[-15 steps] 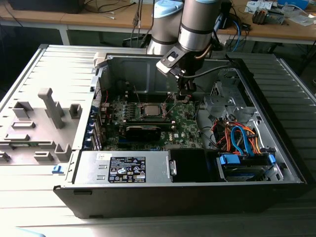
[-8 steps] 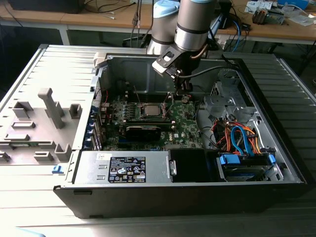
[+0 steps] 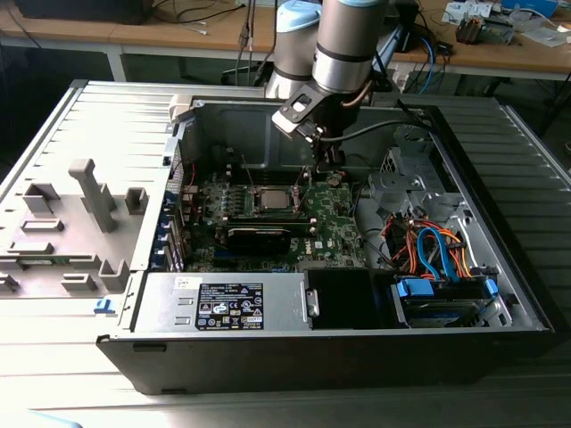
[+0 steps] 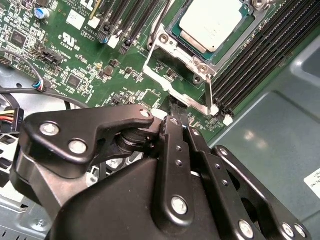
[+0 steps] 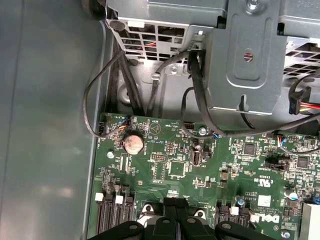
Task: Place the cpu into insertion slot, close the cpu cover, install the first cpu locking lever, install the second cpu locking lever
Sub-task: 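Close the cpu cover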
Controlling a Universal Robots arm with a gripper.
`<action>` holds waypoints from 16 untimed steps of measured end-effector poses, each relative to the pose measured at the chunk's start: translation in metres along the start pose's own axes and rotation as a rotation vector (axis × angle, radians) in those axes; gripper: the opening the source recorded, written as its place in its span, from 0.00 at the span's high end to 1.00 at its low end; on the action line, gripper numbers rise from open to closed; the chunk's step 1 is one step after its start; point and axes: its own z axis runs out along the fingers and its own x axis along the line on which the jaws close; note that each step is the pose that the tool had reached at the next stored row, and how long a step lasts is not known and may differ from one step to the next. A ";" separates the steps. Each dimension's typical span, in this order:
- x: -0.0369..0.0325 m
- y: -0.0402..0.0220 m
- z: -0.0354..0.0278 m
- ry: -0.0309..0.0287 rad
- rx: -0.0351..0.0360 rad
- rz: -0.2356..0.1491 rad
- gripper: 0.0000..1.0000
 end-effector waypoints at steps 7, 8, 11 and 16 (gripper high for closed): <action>0.0002 -0.0014 0.0013 0.0001 -0.0001 0.000 0.89; 0.0002 -0.0017 0.0016 0.0001 0.0000 0.000 0.89; 0.0005 -0.0037 0.0020 -0.0001 0.0001 0.000 0.89; 0.0015 -0.0124 0.0027 0.0000 0.0000 0.000 0.89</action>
